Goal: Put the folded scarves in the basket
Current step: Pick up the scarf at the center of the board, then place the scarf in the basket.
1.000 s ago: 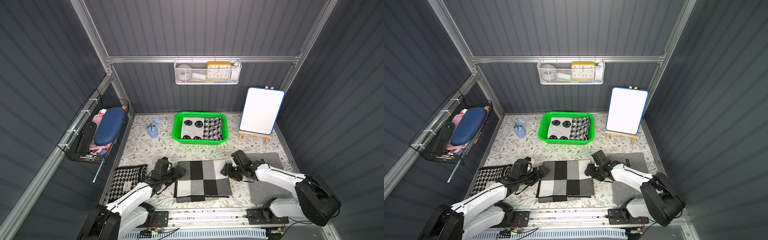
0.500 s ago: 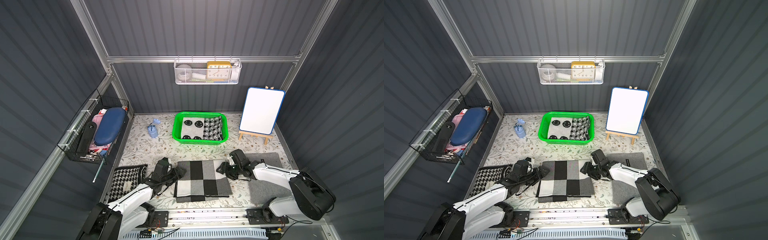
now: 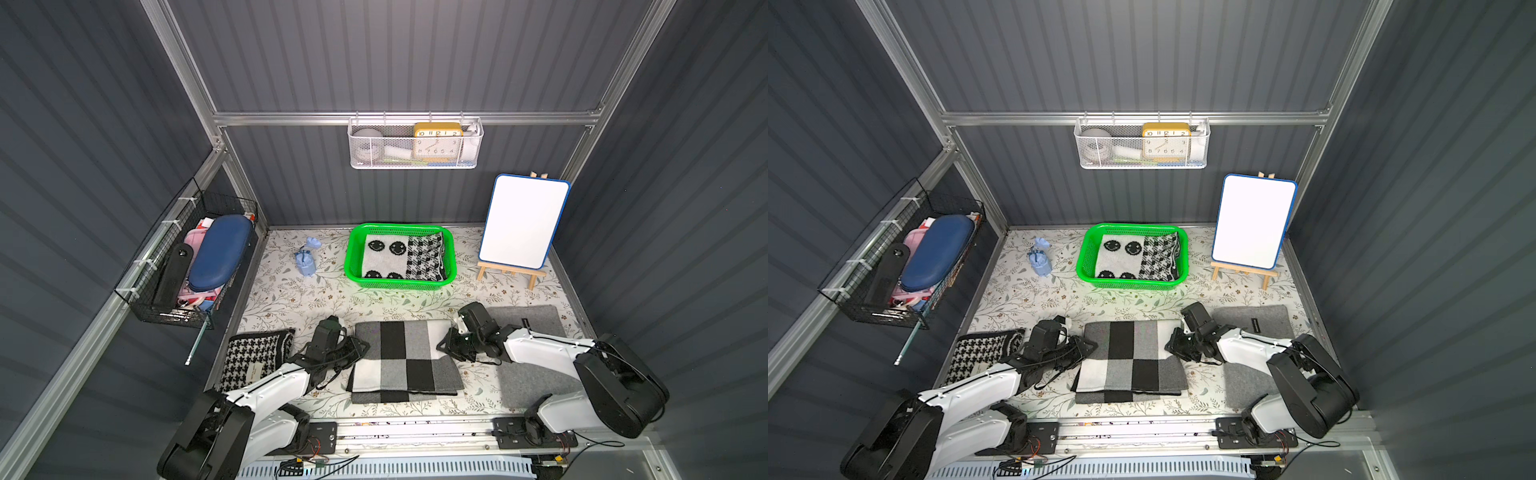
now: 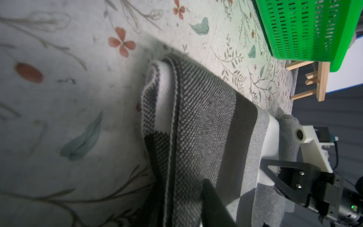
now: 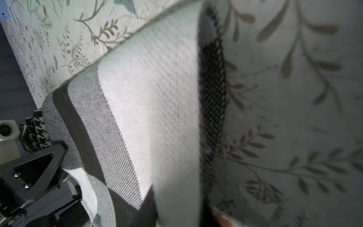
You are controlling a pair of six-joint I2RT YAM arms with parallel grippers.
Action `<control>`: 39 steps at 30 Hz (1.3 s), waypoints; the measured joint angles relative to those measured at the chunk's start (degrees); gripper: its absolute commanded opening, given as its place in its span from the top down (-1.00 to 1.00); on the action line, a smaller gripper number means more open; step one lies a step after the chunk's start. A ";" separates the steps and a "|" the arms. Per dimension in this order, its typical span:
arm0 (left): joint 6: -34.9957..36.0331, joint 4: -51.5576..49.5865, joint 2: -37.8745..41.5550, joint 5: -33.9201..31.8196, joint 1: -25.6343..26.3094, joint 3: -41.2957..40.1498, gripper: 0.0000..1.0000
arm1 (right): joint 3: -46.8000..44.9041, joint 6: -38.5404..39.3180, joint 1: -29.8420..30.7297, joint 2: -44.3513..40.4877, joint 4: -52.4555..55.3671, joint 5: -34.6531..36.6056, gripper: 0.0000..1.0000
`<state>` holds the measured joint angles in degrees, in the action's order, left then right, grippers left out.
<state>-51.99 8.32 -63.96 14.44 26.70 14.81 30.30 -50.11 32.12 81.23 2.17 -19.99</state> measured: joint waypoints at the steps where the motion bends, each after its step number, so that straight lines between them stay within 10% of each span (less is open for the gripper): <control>1: -0.02 -0.11 0.90 0.11 0.00 0.00 1.00 | -0.04 -0.22 0.02 -0.35 0.07 -0.02 1.00; 24: 2.51 -4.90 15.52 3.98 0.44 6.93 1.00 | 0.63 0.68 3.48 -32.04 12.48 5.90 1.00; 39: 8.13 -9.38 1.11 -4.98 0.70 30.12 1.00 | 23.52 10.32 2.67 -19.39 19.34 17.53 1.00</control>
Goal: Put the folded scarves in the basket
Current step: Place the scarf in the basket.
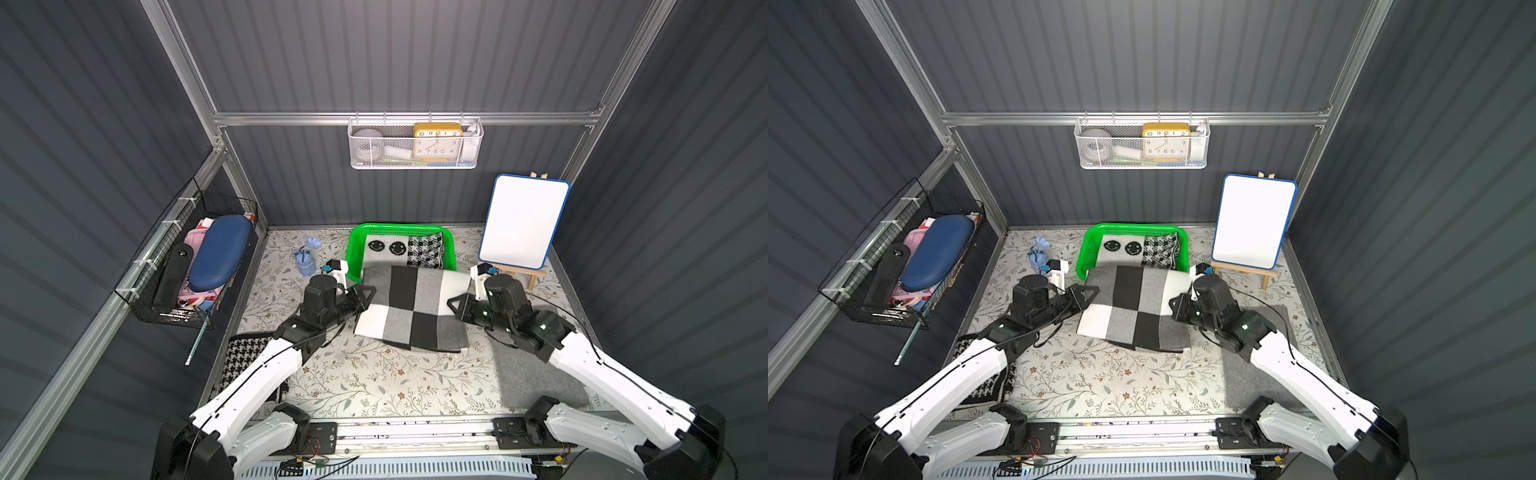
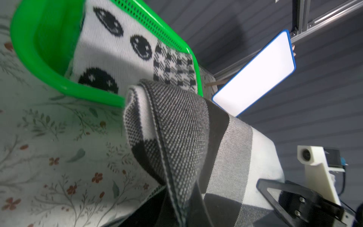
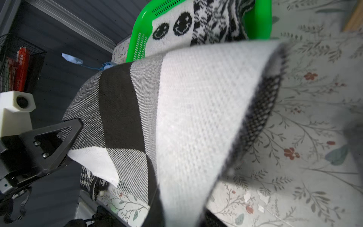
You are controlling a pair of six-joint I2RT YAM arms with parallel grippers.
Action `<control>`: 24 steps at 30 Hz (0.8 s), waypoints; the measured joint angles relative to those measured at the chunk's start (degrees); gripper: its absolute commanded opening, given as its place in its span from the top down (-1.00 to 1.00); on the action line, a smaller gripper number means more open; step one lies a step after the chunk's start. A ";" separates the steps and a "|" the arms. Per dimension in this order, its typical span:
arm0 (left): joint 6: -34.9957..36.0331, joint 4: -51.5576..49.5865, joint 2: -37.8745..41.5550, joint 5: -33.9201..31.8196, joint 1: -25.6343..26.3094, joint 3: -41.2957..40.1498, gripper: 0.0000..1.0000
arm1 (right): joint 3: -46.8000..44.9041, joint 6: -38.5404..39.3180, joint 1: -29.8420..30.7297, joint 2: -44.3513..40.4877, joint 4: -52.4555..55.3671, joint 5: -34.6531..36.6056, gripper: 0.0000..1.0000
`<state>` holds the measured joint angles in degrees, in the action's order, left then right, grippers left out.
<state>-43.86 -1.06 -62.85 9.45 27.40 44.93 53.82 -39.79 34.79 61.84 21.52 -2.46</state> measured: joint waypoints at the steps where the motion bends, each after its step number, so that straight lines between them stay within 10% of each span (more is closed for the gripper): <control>1: 0.52 -0.33 -1.33 -1.36 0.00 1.79 1.00 | 1.68 0.61 -0.50 1.49 0.04 0.31 1.00; 24: 10.58 -3.98 -38.80 -8.57 -9.20 41.55 1.00 | 34.75 7.98 -12.81 37.03 -2.97 -6.97 1.00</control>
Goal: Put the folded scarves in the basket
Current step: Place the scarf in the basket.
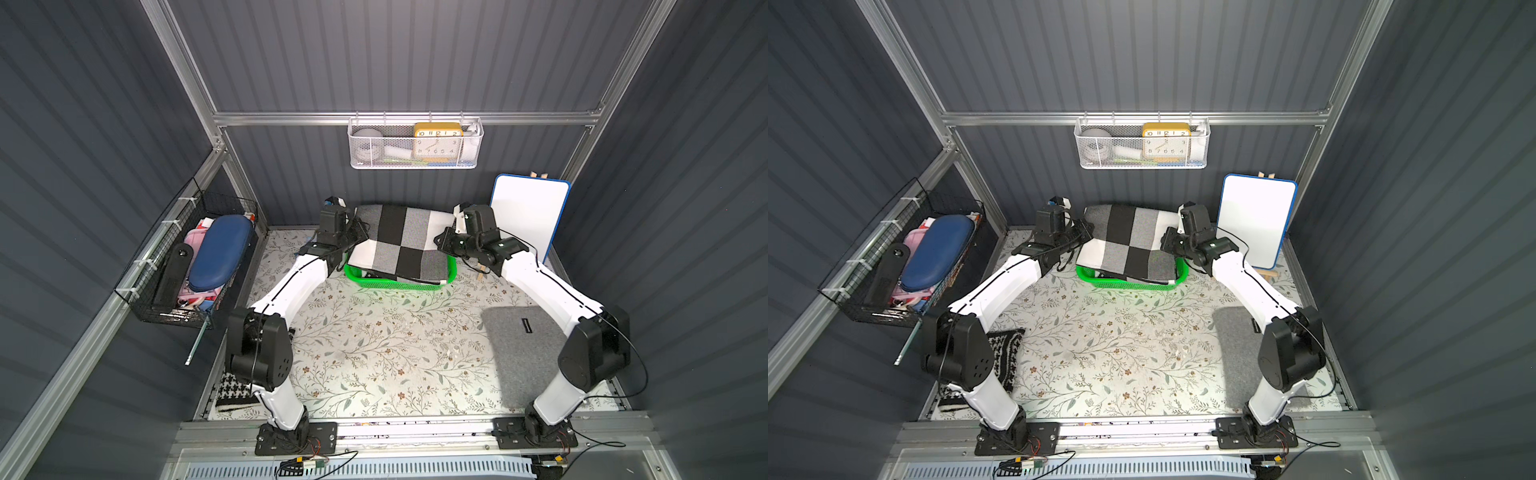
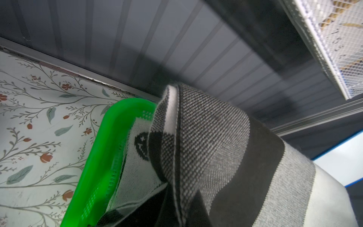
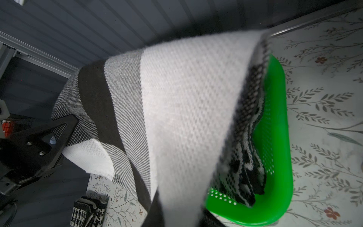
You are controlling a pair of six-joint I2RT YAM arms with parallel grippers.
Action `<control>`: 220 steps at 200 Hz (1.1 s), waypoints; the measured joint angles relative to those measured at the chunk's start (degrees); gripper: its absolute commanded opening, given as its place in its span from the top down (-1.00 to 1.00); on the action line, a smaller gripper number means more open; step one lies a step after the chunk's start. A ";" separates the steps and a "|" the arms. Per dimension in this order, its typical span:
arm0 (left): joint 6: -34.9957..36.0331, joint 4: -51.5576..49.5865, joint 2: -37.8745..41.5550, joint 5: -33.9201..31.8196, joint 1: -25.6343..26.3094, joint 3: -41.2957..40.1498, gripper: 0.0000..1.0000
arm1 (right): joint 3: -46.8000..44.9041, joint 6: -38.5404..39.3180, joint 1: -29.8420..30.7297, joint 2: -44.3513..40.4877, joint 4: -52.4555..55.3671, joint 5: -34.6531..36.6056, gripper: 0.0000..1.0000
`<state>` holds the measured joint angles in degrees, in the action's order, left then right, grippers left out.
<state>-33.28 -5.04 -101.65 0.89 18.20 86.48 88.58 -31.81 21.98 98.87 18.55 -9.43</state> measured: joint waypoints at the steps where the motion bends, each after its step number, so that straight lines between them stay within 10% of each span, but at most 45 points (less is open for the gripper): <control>1: 0.00 0.00 0.00 0.00 0.00 0.00 1.00 | 0.00 0.00 0.00 0.00 0.00 0.00 1.00; 134: 2.49 -0.61 -19.41 1.29 -1.70 12.24 0.99 | 14.67 2.34 -4.42 20.63 2.12 -1.70 0.90; 169: 3.23 -0.63 -21.55 2.36 -1.75 13.97 -0.87 | 15.80 3.41 -4.63 20.94 3.52 -0.90 -0.09; 220: 3.26 0.94 -18.88 5.60 -2.56 12.59 -0.99 | 14.10 5.31 -5.33 15.65 5.18 0.07 -0.20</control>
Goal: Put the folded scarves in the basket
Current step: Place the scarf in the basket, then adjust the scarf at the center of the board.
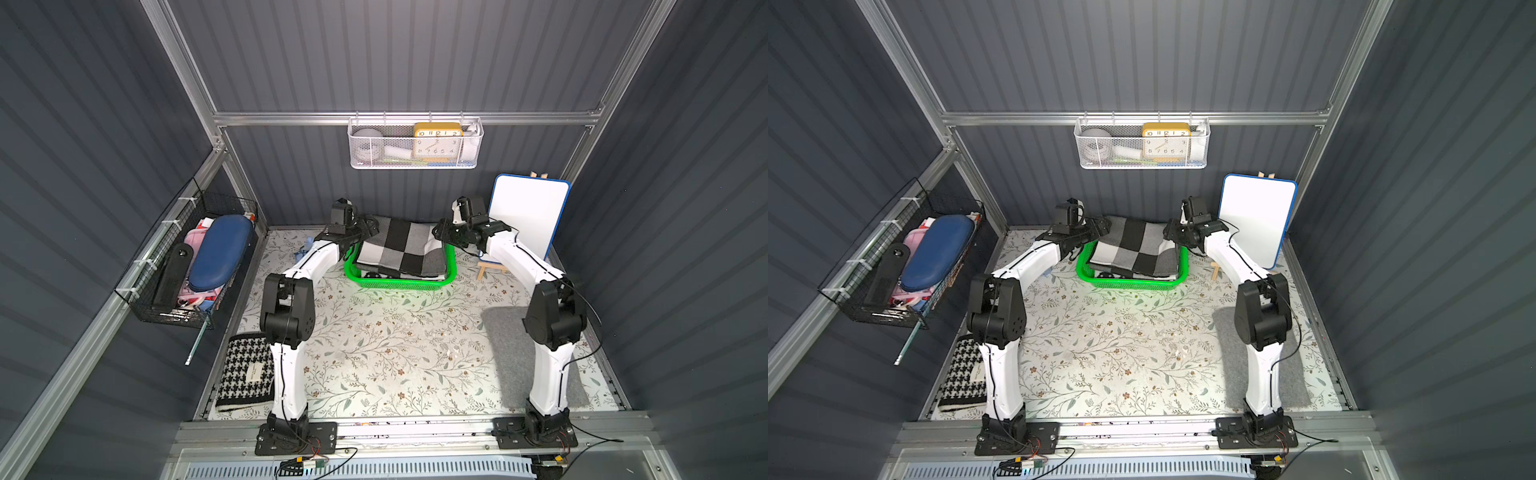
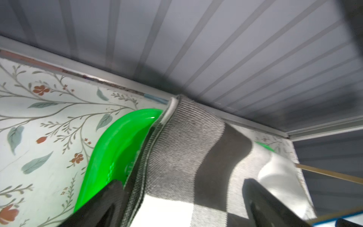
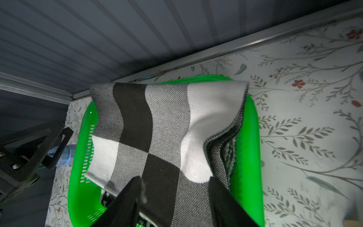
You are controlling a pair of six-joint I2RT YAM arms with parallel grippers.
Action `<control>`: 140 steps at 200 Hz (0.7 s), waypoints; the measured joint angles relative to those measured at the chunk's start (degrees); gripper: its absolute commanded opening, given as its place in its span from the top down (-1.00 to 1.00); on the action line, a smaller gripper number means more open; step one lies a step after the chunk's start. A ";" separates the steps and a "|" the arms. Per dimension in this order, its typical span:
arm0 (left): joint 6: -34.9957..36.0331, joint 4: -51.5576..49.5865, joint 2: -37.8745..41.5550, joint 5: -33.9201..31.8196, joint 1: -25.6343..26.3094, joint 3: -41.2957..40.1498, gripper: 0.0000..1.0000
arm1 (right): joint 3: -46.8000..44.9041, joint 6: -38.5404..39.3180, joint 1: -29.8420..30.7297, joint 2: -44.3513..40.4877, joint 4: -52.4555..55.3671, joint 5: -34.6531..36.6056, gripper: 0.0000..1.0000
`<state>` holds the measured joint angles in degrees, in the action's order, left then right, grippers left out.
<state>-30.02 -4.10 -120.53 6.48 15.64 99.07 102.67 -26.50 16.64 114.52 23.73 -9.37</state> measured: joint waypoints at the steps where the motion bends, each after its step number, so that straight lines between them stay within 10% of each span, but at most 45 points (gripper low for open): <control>1: 0.00 0.15 0.66 0.24 0.04 -0.50 -0.99 | -0.24 0.04 0.00 -0.35 0.09 0.04 -0.19; 140: -8.81 12.22 26.27 3.98 25.24 -29.55 -0.99 | -52.37 -6.03 -0.04 -64.19 6.67 11.63 -0.21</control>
<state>-38.83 8.12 -94.26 10.46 40.88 69.52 50.30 -32.53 16.60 50.33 30.39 2.26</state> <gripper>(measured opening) 0.992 0.602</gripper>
